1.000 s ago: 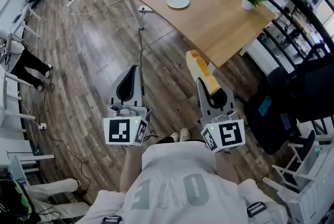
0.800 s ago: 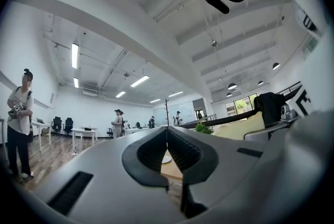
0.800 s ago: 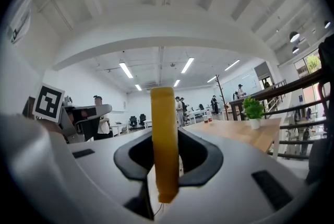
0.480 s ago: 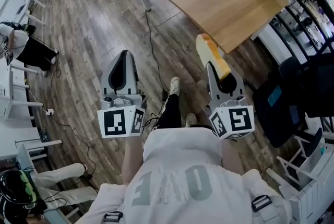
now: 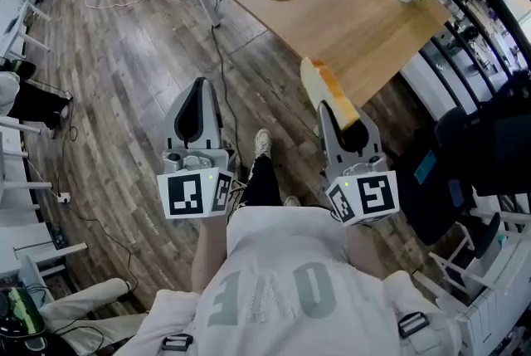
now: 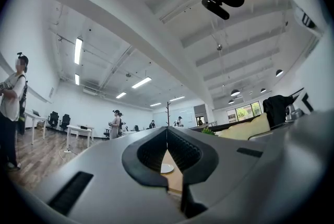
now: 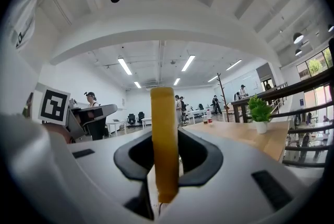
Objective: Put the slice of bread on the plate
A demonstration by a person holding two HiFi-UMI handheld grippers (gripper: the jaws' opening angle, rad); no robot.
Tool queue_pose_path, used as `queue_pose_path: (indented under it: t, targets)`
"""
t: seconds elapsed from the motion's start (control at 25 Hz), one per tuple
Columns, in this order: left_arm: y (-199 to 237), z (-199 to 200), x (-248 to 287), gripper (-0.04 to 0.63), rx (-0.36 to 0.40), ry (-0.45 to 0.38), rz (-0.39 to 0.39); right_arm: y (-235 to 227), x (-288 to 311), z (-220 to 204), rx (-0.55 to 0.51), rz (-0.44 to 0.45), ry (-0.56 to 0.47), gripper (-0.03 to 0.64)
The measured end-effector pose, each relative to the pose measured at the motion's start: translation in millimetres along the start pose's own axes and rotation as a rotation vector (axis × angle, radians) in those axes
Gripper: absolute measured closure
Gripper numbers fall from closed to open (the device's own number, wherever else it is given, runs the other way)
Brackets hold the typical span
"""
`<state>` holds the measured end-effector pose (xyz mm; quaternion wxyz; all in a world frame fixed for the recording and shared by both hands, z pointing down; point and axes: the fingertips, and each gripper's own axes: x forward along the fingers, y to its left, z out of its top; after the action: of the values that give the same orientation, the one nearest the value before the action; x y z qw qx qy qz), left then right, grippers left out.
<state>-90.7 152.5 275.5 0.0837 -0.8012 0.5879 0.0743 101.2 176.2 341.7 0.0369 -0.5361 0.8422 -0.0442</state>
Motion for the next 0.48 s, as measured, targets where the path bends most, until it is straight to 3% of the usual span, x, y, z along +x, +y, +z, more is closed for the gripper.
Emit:
queue_pose_path:
  t: [0.48]
  targets:
    - [90,-39,154,0.586,-0.036,0.001,-0.034,-30,163,18,-0.079,-0.035,0.014,0.522]
